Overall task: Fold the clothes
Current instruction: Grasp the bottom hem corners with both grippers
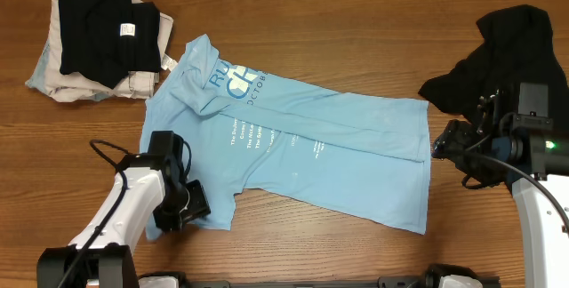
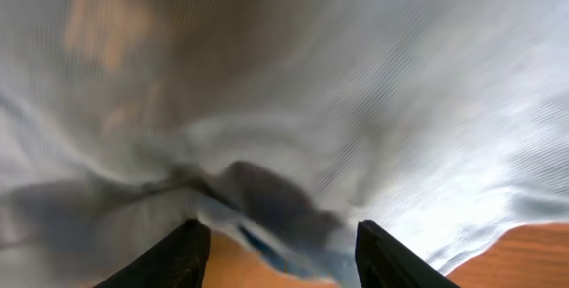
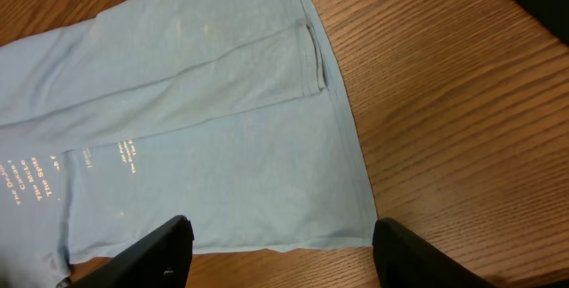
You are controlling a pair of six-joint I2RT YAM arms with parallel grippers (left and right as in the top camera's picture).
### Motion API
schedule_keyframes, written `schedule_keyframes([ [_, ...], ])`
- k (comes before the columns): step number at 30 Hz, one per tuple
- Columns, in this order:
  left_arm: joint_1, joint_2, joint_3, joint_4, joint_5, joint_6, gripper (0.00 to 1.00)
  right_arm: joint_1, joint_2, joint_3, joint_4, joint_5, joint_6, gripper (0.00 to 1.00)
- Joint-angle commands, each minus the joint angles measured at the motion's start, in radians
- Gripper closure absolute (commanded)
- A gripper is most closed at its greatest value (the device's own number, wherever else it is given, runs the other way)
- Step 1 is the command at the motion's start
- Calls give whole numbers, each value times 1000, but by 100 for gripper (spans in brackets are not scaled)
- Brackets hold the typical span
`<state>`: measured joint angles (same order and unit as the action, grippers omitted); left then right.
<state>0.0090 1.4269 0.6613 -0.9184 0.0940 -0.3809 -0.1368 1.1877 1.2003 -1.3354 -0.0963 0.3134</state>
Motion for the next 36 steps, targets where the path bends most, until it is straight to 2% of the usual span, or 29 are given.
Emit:
schedule_keyframes([
  [1, 3, 0, 19, 6, 7, 37, 45, 0, 0, -4, 5, 9, -6, 31],
  [6, 4, 0, 11, 36, -19, 37, 46, 0, 0, -4, 10, 9, -6, 31],
  [10, 3, 0, 10, 37, -16, 36, 50, 0, 0, -4, 10, 9, -6, 31],
  [14, 3, 0, 9, 24, -15, -19, 75, 0, 0, -4, 10, 9, -6, 31],
  [17, 3, 0, 8, 23, -15, -24, 78, 0, 0, -4, 11, 9, -6, 31],
  [20, 3, 0, 8, 28, -23, -23, 95, 0, 0, -4, 11, 9, -6, 31],
  [27, 4, 0, 61, 31, -14, -23, 96, 0, 0, -4, 10, 5, -6, 33],
  [36, 3, 0, 421, -157, -14, 56, 96, 0, 18, -5, -41, -93, 2, 41],
])
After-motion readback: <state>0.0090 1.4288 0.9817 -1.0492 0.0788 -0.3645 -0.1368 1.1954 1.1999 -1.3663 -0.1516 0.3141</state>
